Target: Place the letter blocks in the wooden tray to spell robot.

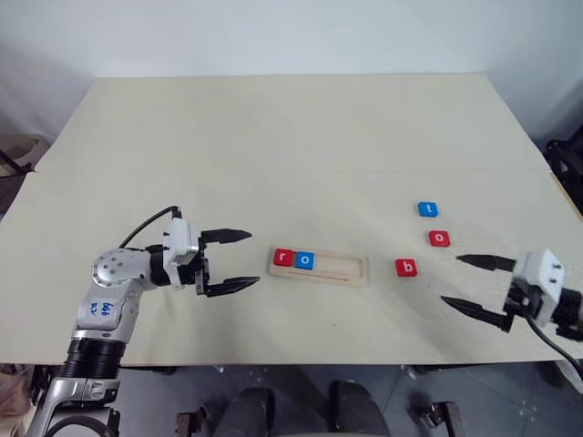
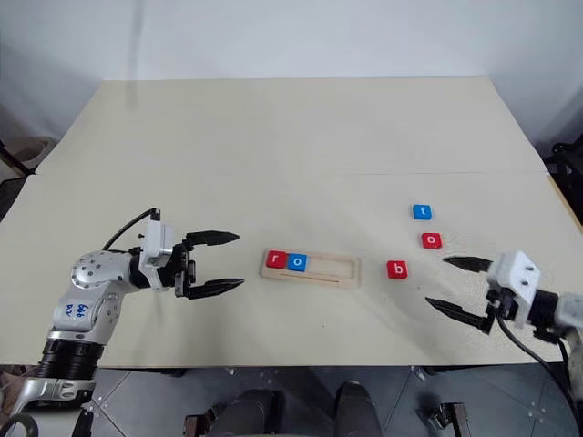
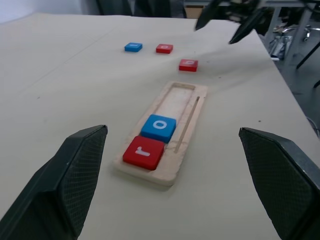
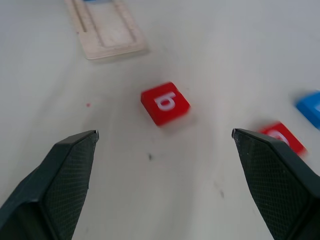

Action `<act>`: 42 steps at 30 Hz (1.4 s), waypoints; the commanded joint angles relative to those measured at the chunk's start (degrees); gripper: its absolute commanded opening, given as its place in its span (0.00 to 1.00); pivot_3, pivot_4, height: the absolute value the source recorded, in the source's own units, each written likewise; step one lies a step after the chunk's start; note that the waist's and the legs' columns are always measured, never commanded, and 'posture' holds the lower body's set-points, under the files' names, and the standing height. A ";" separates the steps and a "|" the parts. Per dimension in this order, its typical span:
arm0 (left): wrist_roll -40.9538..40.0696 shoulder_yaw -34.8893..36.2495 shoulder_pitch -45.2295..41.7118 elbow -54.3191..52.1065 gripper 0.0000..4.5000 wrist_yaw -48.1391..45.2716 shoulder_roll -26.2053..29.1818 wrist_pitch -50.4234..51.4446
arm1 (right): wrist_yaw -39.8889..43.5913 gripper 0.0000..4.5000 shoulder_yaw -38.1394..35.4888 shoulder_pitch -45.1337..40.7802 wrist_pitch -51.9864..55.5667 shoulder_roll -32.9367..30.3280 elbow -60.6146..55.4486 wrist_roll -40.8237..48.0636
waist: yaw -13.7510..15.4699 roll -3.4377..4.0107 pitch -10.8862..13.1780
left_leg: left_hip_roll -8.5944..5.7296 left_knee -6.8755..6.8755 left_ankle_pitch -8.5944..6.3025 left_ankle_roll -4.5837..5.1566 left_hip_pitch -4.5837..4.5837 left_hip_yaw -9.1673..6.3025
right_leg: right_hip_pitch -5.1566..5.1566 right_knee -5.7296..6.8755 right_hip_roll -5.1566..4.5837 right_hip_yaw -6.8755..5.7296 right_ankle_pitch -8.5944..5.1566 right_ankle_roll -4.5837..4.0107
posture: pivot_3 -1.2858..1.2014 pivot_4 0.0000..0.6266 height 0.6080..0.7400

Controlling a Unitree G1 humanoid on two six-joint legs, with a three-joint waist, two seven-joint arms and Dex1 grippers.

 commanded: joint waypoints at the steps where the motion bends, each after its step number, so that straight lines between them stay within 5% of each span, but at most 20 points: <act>1: -0.87 -0.16 0.19 -2.75 1.00 -0.87 0.15 -0.11 | 2.86 0.99 6.51 -6.68 1.70 -1.59 4.74 -3.18 | 0.14 0.00 0.00 | 0.01 -0.01 0.00 -0.01 -0.01 -0.04 | 0.00 0.00 0.01 -0.04 0.00 0.00 | 0.52 0.24 1.00; 11: -0.80 -0.87 2.44 -6.75 1.00 -0.62 0.24 0.10 | 7.56 0.99 18.61 -24.30 -5.12 1.86 22.50 -10.51 | -0.05 0.01 0.01 | 0.00 0.09 -0.02 -0.03 -0.09 -0.09 | -0.03 -0.01 -0.01 -0.10 0.00 0.00 | 0.52 0.24 1.00; 14: -1.03 -0.37 3.87 -8.25 1.00 0.04 0.44 0.35 | 9.05 0.86 19.91 -27.15 -7.14 2.89 25.84 -11.15 | -0.07 0.01 0.01 | -0.01 0.13 -0.02 -0.03 -0.09 -0.08 | -0.03 0.01 -0.02 -0.09 0.00 0.00 | 0.52 0.24 1.00; 21: -0.97 -0.04 4.44 -8.62 1.00 0.83 0.54 0.49 | 10.68 0.33 20.63 -28.39 -8.99 3.51 27.20 -11.28 | -0.02 0.01 0.01 | -0.01 0.16 -0.03 -0.03 -0.09 -0.09 | -0.02 0.03 -0.02 -0.10 0.00 0.00 | 0.52 0.24 1.00; 32: -0.44 -0.40 3.57 -6.81 1.00 1.10 0.05 -0.25 | 1.99 0.33 21.88 -28.26 18.38 7.72 -0.44 -5.35 | -0.08 0.05 0.03 | 0.06 0.18 -0.06 -0.09 -0.12 -0.10 | -0.12 0.08 0.04 -0.08 0.00 -0.01 | 0.52 0.24 1.00; 42: -0.28 -0.56 3.76 -7.14 1.00 1.57 -0.01 -0.18 | -6.87 0.33 29.07 -29.70 24.07 14.97 -4.68 -10.18 | 0.06 0.05 0.03 | -0.04 0.25 -0.06 -0.07 -0.24 -0.23 | -0.16 0.11 -0.04 -0.13 0.00 -0.01 | 0.52 0.24 1.00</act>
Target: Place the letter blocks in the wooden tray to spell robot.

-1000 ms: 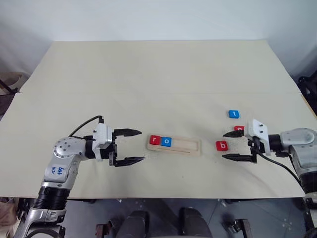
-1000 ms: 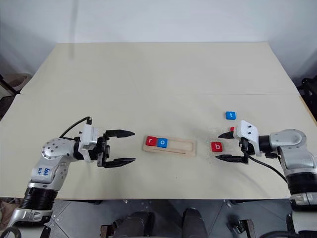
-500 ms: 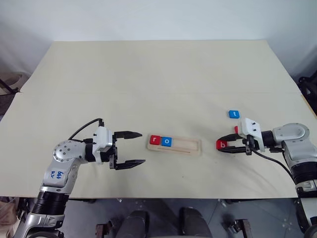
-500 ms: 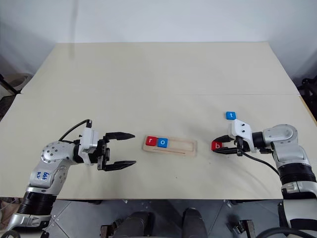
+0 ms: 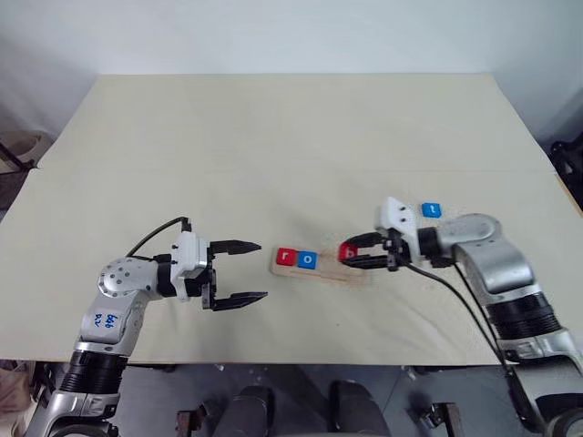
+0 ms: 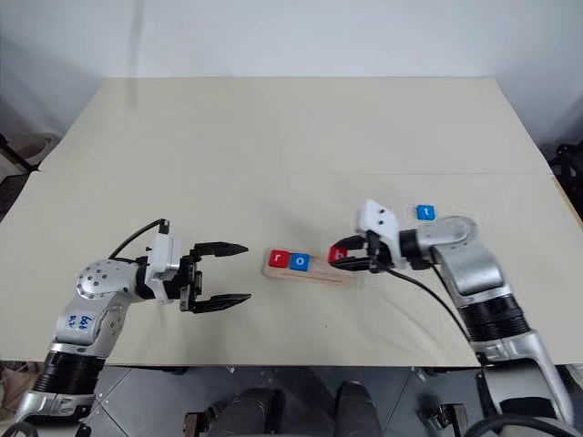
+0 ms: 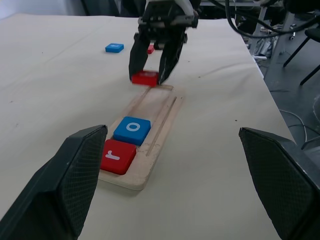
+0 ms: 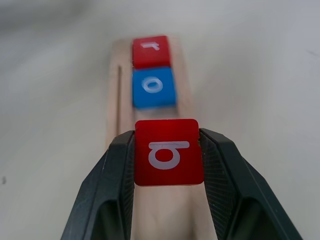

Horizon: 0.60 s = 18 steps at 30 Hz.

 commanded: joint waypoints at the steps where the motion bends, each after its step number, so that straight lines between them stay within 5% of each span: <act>1: -0.29 0.47 -0.10 -1.48 1.00 0.33 0.11 -0.64 | -1.71 0.33 0.96 -0.75 -1.11 1.47 -0.78 -0.93 | -0.06 0.00 0.00 | -0.01 0.00 0.00 0.00 0.00 0.00 | 0.00 0.00 0.00 0.00 0.00 0.00 | 0.52 0.24 1.00; 15: -0.57 0.82 1.55 -3.29 1.00 1.82 0.29 -0.42 | -3.23 0.33 3.91 -2.18 0.52 4.51 -1.29 -1.51 | -0.20 0.00 0.00 | 0.01 -0.01 0.00 0.00 0.00 0.00 | -0.02 0.02 0.03 0.01 0.00 0.00 | 0.52 0.24 1.00; 18: -0.64 0.77 1.77 -3.60 1.00 2.08 0.21 -0.34 | -2.78 0.54 4.09 -2.63 -0.09 4.24 -1.28 -1.68 | -0.19 0.00 0.00 | 0.01 -0.01 0.00 0.00 0.00 0.00 | -0.02 0.02 0.03 0.01 0.00 0.00 | 0.52 0.24 1.00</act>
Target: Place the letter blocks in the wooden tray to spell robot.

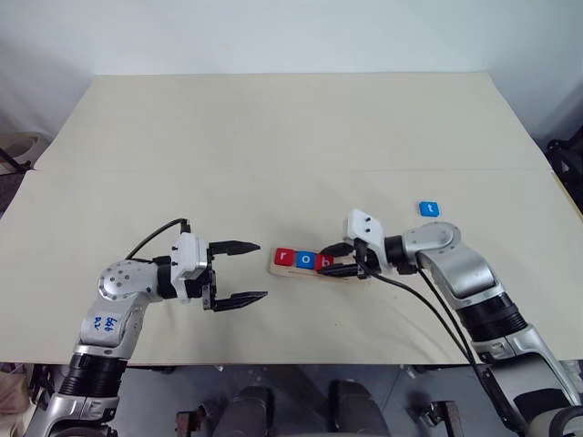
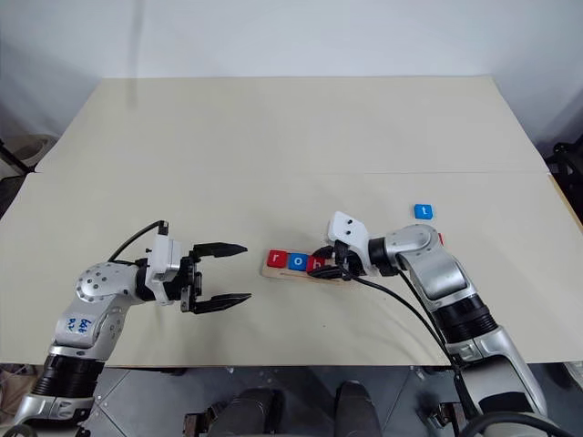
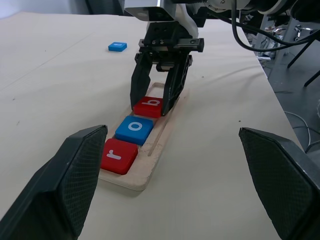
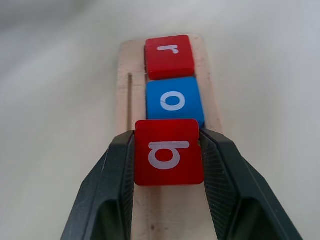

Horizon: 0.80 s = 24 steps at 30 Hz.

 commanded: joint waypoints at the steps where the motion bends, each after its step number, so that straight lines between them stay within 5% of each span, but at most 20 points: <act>1: -0.65 0.67 0.62 -2.51 1.00 0.45 0.15 -0.32 | 0.51 0.61 -0.07 -1.42 -1.22 -0.13 -1.63 0.08 | 0.00 0.00 0.00 | 0.00 0.00 0.00 0.00 0.00 0.00 | 0.00 0.00 0.00 0.00 0.00 0.00 | 0.52 0.24 1.00; 6: -0.76 0.53 0.81 -2.85 1.00 0.78 -0.02 -0.13 | 1.04 0.99 -1.59 -1.54 -0.41 -0.79 -3.65 1.61 | -0.02 0.00 0.00 | 0.00 -0.01 0.00 0.00 0.00 0.00 | 0.00 0.00 0.00 0.00 0.00 0.00 | 0.52 0.24 1.00; 10: -0.72 0.40 0.73 -2.90 1.00 0.98 -0.14 -0.13 | 1.56 1.00 -4.11 -0.64 0.21 -1.85 -4.97 3.74 | 0.03 0.00 0.00 | 0.00 -0.01 0.00 0.00 0.00 0.00 | 0.00 -0.01 0.00 0.00 0.00 0.00 | 0.52 0.24 1.00; 13: -0.68 0.47 0.68 -2.69 1.00 0.96 -0.03 -0.21 | 2.20 0.88 -5.33 1.46 -0.56 -4.29 -4.77 3.98 | 0.16 0.00 0.00 | 0.00 -0.01 0.00 0.00 0.00 0.00 | 0.01 -0.02 -0.01 0.00 0.00 0.00 | 0.52 0.24 1.00; 24: -0.56 0.37 0.43 -2.52 1.00 1.15 -0.11 -0.16 | 0.78 0.05 -4.36 4.33 -1.18 -5.74 -4.03 2.78 | 0.00 0.00 0.00 | 0.02 -0.04 0.00 0.00 0.00 0.00 | -0.01 -0.04 0.03 0.00 0.00 0.00 | 0.52 0.24 1.00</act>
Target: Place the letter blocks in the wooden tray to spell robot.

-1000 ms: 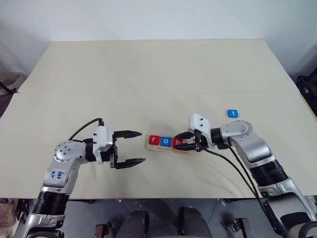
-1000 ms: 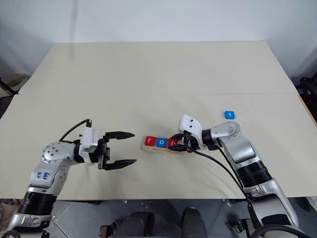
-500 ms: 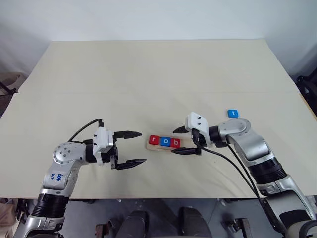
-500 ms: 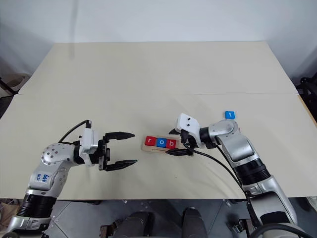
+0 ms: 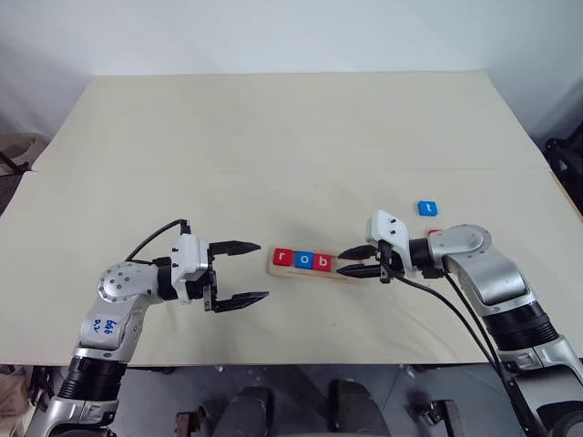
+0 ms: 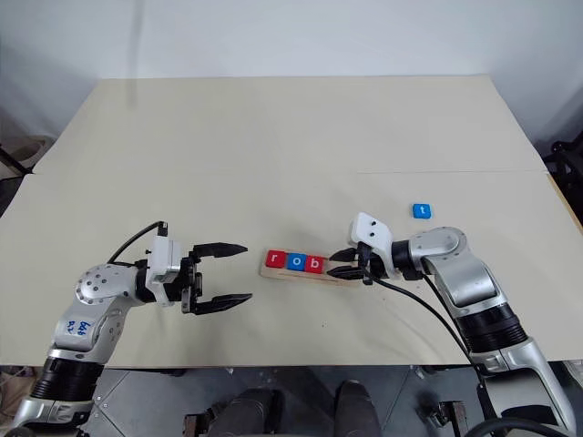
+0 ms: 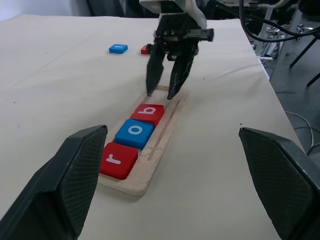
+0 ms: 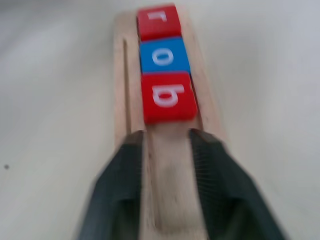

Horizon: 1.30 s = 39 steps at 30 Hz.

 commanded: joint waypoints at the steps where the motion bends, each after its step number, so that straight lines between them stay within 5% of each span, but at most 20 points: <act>1: -0.54 0.36 -0.30 -1.50 1.00 0.22 -0.05 -0.23 | -0.53 0.01 -0.36 -0.71 -1.00 0.62 -1.05 0.21 | 0.12 0.00 0.00 | 0.00 0.00 0.00 0.00 0.00 0.00 | 0.01 -0.01 0.00 0.00 0.00 0.00 | 0.52 0.24 1.00; 39: -0.54 0.43 -0.30 -1.95 1.00 1.67 0.12 -0.23 | -2.46 0.01 1.54 -2.30 0.50 3.29 0.31 -1.11 | 0.05 0.00 0.00 | 0.00 -0.01 0.00 0.00 0.00 0.00 | 0.01 -0.02 -0.01 0.00 0.00 0.00 | 0.52 0.24 1.00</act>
